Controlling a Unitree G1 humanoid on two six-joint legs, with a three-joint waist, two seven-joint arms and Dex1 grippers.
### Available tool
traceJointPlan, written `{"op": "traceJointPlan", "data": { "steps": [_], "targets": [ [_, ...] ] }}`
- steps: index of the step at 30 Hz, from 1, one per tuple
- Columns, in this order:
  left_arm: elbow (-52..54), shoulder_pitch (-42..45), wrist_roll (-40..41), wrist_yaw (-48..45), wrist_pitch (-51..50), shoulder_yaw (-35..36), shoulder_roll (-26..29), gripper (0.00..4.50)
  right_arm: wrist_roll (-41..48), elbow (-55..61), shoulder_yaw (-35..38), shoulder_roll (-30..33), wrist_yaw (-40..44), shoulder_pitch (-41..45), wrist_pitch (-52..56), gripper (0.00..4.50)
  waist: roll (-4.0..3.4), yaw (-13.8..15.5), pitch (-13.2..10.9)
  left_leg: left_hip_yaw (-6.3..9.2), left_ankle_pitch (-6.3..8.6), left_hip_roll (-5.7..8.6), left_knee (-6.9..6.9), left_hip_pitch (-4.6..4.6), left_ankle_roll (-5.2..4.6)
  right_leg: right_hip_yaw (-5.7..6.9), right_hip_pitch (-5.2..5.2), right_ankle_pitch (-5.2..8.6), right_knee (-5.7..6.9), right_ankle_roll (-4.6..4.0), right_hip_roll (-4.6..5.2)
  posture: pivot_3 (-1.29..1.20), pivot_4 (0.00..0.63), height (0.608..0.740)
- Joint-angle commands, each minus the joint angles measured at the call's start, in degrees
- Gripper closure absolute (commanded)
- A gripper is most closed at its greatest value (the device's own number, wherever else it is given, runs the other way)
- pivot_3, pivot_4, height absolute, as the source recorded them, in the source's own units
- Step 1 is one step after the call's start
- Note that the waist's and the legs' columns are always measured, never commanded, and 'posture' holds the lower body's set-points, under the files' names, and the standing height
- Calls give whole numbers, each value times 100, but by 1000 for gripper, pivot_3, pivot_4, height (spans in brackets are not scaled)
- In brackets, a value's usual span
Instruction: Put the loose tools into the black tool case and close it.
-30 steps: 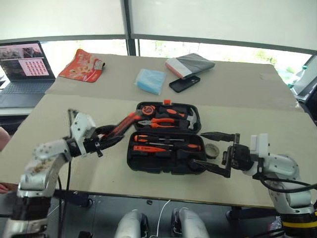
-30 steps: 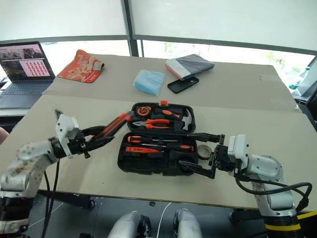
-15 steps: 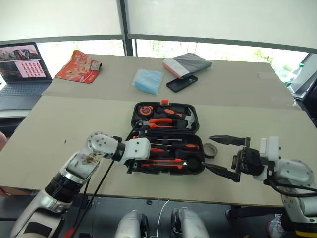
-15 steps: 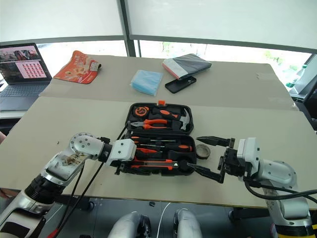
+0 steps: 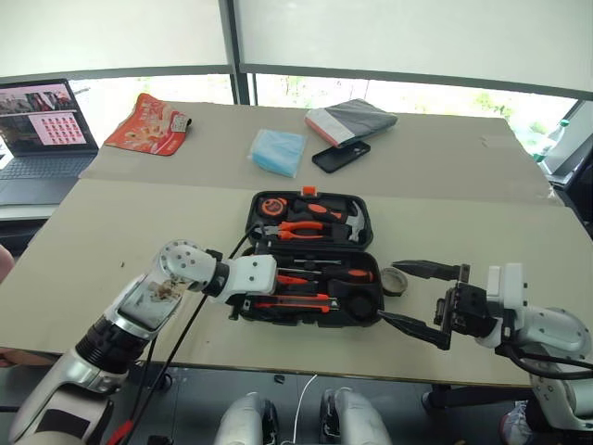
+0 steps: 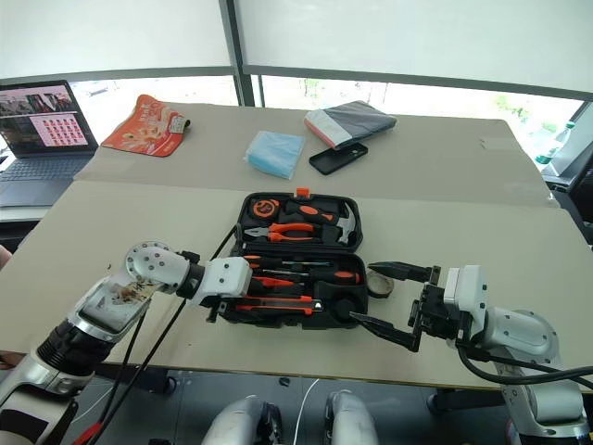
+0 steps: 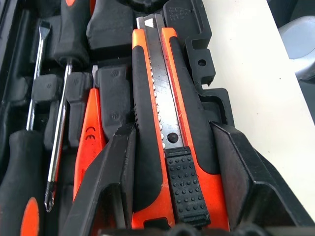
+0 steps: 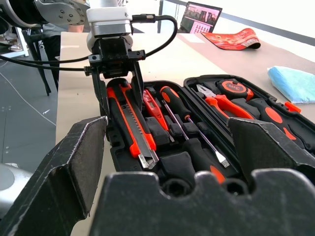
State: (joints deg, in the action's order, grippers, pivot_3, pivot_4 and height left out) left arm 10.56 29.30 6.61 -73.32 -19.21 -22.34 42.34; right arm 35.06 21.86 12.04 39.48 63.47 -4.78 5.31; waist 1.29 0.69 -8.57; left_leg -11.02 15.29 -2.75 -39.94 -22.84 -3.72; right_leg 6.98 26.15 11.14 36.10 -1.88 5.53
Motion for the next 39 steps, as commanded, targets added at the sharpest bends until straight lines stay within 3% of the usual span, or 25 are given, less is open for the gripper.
{"op": "traceJointPlan", "data": {
  "steps": [1,4,6,11,18,19,23,30,39],
  "targets": [
    [65,-33,-187,-104,-66,-256,34,2721,89,31,98,43,27,149,-21,0,0,1,0,0,0,0,0,0,0,0,0,0,0,0,0,0,150,740],
    [26,-48,-39,-183,-152,-230,-16,2721,79,-26,79,53,65,207,-11,0,0,3,0,0,0,0,0,1,0,1,-2,0,0,0,0,0,150,740],
    [13,-111,174,-52,-127,-62,-215,1708,62,-69,71,51,85,239,-20,0,-1,3,1,0,0,0,0,1,0,1,-2,0,0,0,0,0,150,740],
    [-223,5,432,-79,346,368,-456,30,49,-155,77,44,118,279,-44,0,0,3,0,0,1,1,-6,-4,-2,2,-1,0,-1,1,0,0,150,740],
    [-515,94,1046,-171,437,972,-585,30,16,-283,78,-23,118,310,-102,0,-1,-2,0,1,0,-1,-14,-2,-1,2,-1,0,7,1,0,0,150,740],
    [-519,59,1081,-198,447,980,-599,553,13,-292,76,-34,110,311,-109,0,-1,-2,1,1,0,-1,-14,-2,-1,2,-2,0,7,1,1,0,150,740],
    [-543,-211,1000,-147,670,868,-712,1810,-5,-271,78,-89,77,257,-132,0,-1,0,1,0,0,0,-13,-3,-1,2,-2,0,6,1,0,0,150,740],
    [-913,-703,564,-75,1240,513,-859,4428,-57,-280,89,-162,-1,215,-171,0,-1,-2,1,0,0,0,-14,-2,-1,2,-2,0,6,1,1,0,150,740],
    [-1612,-729,160,596,715,302,-1136,4480,-40,-137,122,-192,-103,79,-122,0,-29,50,22,3,25,2,-17,23,-43,3,-34,-1,4,3,20,0,150,740]
  ]
}}
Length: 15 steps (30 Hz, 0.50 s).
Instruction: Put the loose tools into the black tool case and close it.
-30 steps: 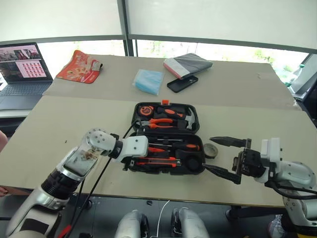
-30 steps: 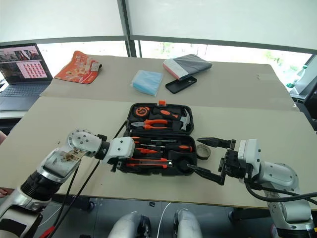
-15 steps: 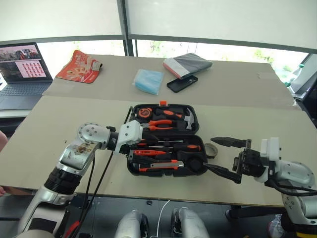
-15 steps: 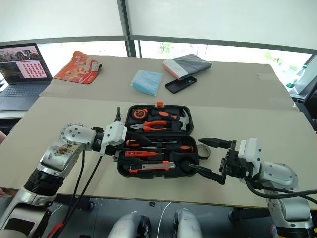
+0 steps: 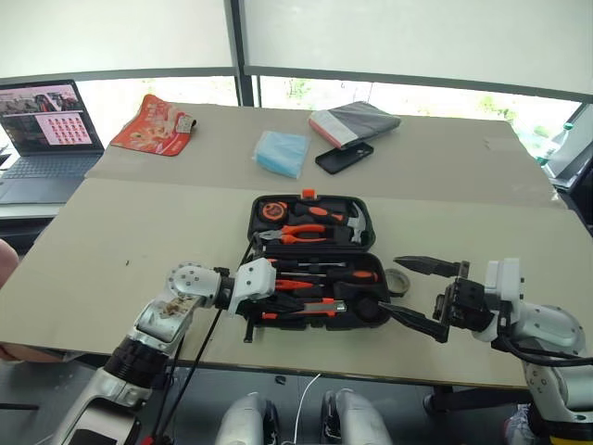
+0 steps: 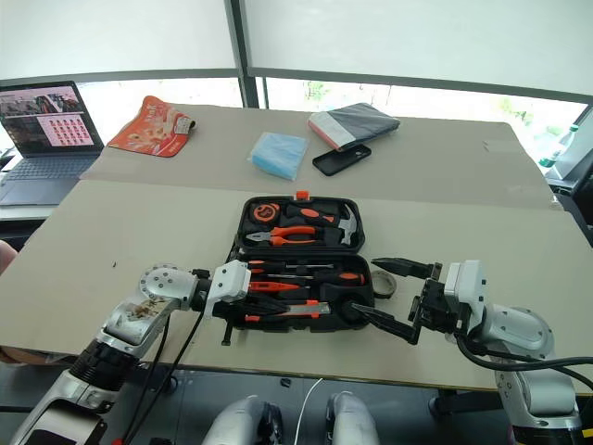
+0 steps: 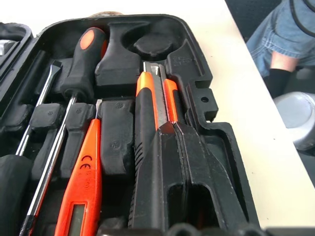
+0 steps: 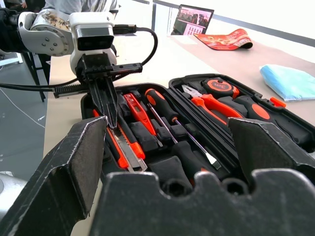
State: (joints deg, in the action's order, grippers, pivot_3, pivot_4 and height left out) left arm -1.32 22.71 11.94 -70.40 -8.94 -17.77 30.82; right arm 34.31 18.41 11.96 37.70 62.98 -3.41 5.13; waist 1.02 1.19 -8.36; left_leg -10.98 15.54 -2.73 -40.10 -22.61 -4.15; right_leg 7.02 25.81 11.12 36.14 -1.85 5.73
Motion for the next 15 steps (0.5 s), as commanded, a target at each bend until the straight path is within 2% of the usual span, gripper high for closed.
{"op": "traceJointPlan", "data": {
  "steps": [1,7,9,11,14,15],
  "targets": [
    [-421,-97,-334,313,-456,-166,3,4480,44,226,150,-5,-61,-90,-97,0,-2,-3,2,0,5,0,0,10,-9,0,-10,0,-1,0,1,0,150,740],
    [-379,-200,-381,264,-671,-291,101,4480,56,284,316,25,-224,-247,-77,0,-29,-24,28,5,36,-2,20,67,25,4,-66,10,-19,-8,33,0,150,740],
    [-379,-243,-260,313,-236,-96,-6,4480,30,272,498,43,-316,-374,-115,0,-32,-29,31,5,36,-1,22,70,25,3,-69,10,-19,-7,33,0,150,740],
    [-262,-293,190,255,-48,283,-143,4480,-78,177,722,88,-365,-553,-198,0,-32,-30,31,5,36,-1,24,69,25,4,-68,9,-19,-6,35,0,150,740],
    [189,-365,1145,27,-186,969,-223,3789,-343,-318,1266,140,-358,-957,-532,0,-28,-35,28,6,34,-1,24,55,24,5,-56,5,-18,3,36,0,150,740],
    [323,-386,1310,-50,-221,1113,-144,3375,-451,-513,1418,160,-336,-1091,-688,0,-26,-37,27,7,33,-2,24,48,23,6,-50,6,-18,5,35,0,150,740]
  ]
}}
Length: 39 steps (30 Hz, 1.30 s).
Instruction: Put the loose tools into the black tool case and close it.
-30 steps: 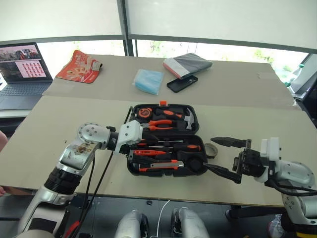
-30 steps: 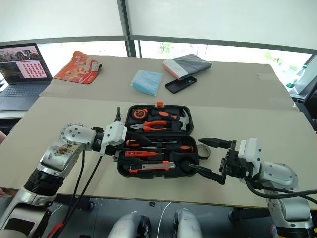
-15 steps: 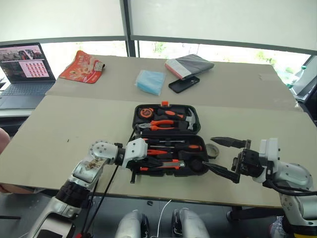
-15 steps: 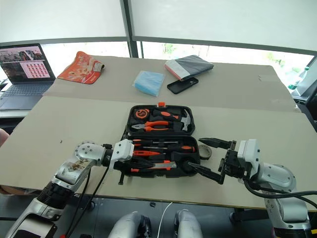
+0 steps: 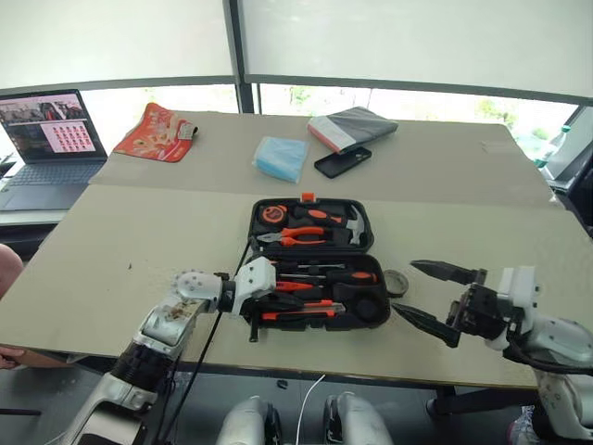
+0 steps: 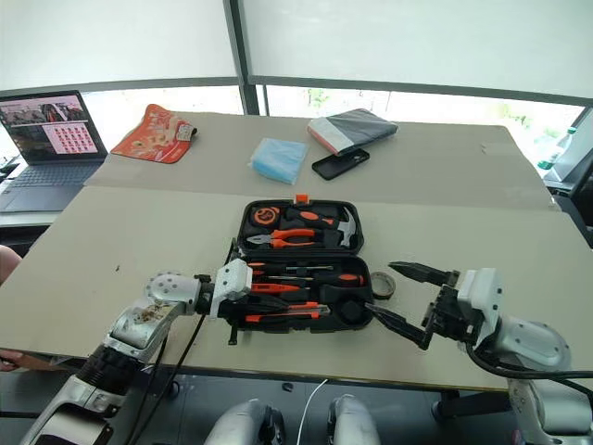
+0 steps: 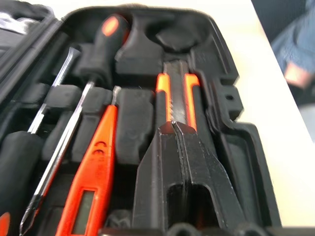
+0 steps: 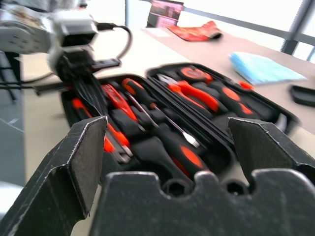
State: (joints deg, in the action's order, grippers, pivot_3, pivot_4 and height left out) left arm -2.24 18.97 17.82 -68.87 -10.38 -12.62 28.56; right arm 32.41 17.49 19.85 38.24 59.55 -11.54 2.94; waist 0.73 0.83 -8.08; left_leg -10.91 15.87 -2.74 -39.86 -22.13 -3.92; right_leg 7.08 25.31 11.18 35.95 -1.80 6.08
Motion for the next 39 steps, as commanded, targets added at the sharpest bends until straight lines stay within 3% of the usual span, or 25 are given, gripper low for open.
{"op": "traceJointPlan", "data": {
  "steps": [1,5,10,13,18,23,31,35,39],
  "targets": [
    [530,-36,833,-275,-109,725,208,3029,-412,-655,764,125,-21,-397,-643,0,3,-5,-2,1,-4,0,0,-10,-6,1,8,1,0,1,-1,0,150,740],
    [696,-305,1411,-644,174,1584,620,1607,-999,-1586,971,265,163,-757,-1527,0,2,-21,-3,1,-20,1,2,-12,-25,2,10,4,-2,3,-1,0,150,740],
    [349,-624,1418,-928,253,1997,1092,53,-1171,-1488,715,767,479,-693,-1497,0,-8,-103,-8,-1,0,0,8,-3,7,-2,9,14,-2,-12,0,0,150,740],
    [233,-667,1452,-1039,359,2107,1208,53,-1103,-975,340,1329,609,-338,-758,0,-10,-115,-12,-1,2,1,8,2,10,-3,6,24,-2,-29,2,0,150,740],
    [330,-509,1588,-1018,321,2076,1033,53,-941,-120,-1277,2303,1165,1697,1082,0,-10,-161,-22,-2,2,0,7,-16,11,-5,33,23,-1,-30,7,0,150,740],
    [569,-505,1656,-1090,272,1987,914,53,-1551,-532,-2255,2372,1291,2749,1587,0,3,12,-22,9,-42,-1,7,-64,20,12,79,17,4,-16,-2,0,150,740],
    [685,-785,1576,-1157,421,1945,929,53,-2361,-1108,-3250,2120,1420,3458,1601,0,5,-29,-24,-6,-30,24,-15,-103,-7,17,95,16,-1,-1,4,0,150,740],
    [598,-799,1551,-1228,519,1908,908,0,-2728,-1529,-3482,1957,1395,3584,1312,996,7,-33,-25,-6,-30,21,-19,-98,-4,16,95,38,10,38,19,0,150,740],
    [464,-776,1511,-1344,643,1853,890,0,-2901,-1805,-3585,1797,1434,3636,1005,2348,6,-23,-25,-3,-31,19,-19,-91,9,17,94,32,18,28,28,0,150,740]
  ]
}}
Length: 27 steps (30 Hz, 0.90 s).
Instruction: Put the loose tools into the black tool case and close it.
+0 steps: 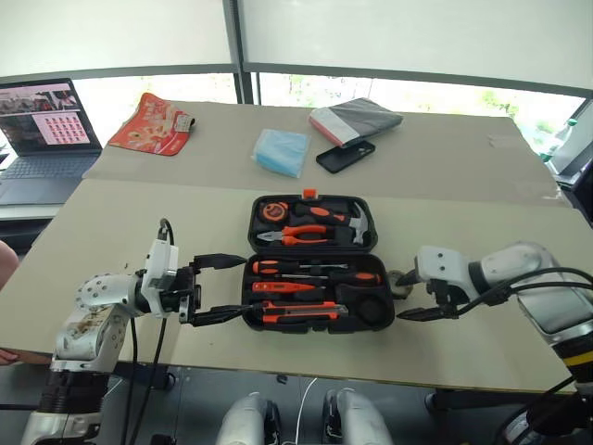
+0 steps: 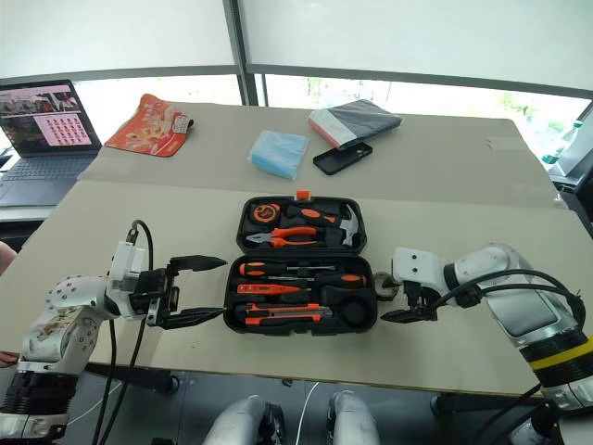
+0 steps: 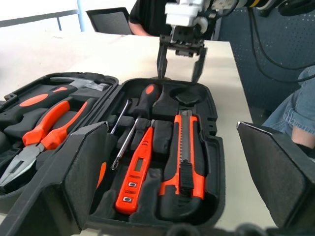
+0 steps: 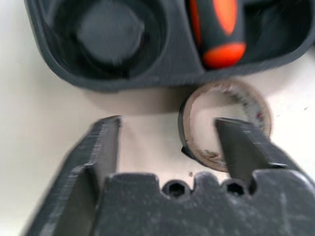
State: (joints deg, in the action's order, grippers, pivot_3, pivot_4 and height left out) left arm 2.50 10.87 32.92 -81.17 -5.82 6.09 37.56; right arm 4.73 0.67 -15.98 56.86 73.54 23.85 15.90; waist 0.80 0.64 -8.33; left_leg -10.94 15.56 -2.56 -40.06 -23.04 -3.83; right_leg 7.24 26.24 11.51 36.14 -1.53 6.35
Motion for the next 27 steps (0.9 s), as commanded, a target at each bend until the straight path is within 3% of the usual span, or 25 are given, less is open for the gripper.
{"op": "traceJointPlan", "data": {
  "steps": [1,6,11,18,23,27],
  "targets": [
    [-20,38,-11,-153,210,-45,-12,0,-162,-157,0,-83,41,111,-345,2732,0,-6,0,0,4,-1,-1,1,9,-1,-1,-2,0,-2,-1,0,150,740],
    [1,48,-24,-281,279,-190,-22,0,-109,-120,211,106,272,103,-444,4412,0,-17,0,-1,2,-2,-3,9,11,-4,-6,-8,4,-3,-2,0,150,740],
    [9,72,-26,-324,292,-262,-32,0,164,91,470,431,640,106,-452,4464,0,-8,0,-1,-4,-2,-1,6,-3,-3,-3,-8,4,-5,-2,0,150,740],
    [32,132,-55,-348,239,-315,-31,0,1489,1752,358,86,926,654,1590,4464,0,-70,0,2,-5,-15,-2,8,-2,-2,-2,-15,1,-17,-10,0,150,740],
    [117,155,-72,-330,202,-378,-21,0,1251,2087,-250,-222,412,804,2597,4464,0,-39,0,4,2,-15,-4,7,12,-1,-2,-19,0,-24,-6,0,150,740],
    [193,137,-95,-289,191,-391,1,0,990,2267,-615,-59,240,718,2917,4464,0,-4,0,4,13,-11,-18,-14,17,3,8,-20,-2,-24,1,0,150,740]
  ]
}}
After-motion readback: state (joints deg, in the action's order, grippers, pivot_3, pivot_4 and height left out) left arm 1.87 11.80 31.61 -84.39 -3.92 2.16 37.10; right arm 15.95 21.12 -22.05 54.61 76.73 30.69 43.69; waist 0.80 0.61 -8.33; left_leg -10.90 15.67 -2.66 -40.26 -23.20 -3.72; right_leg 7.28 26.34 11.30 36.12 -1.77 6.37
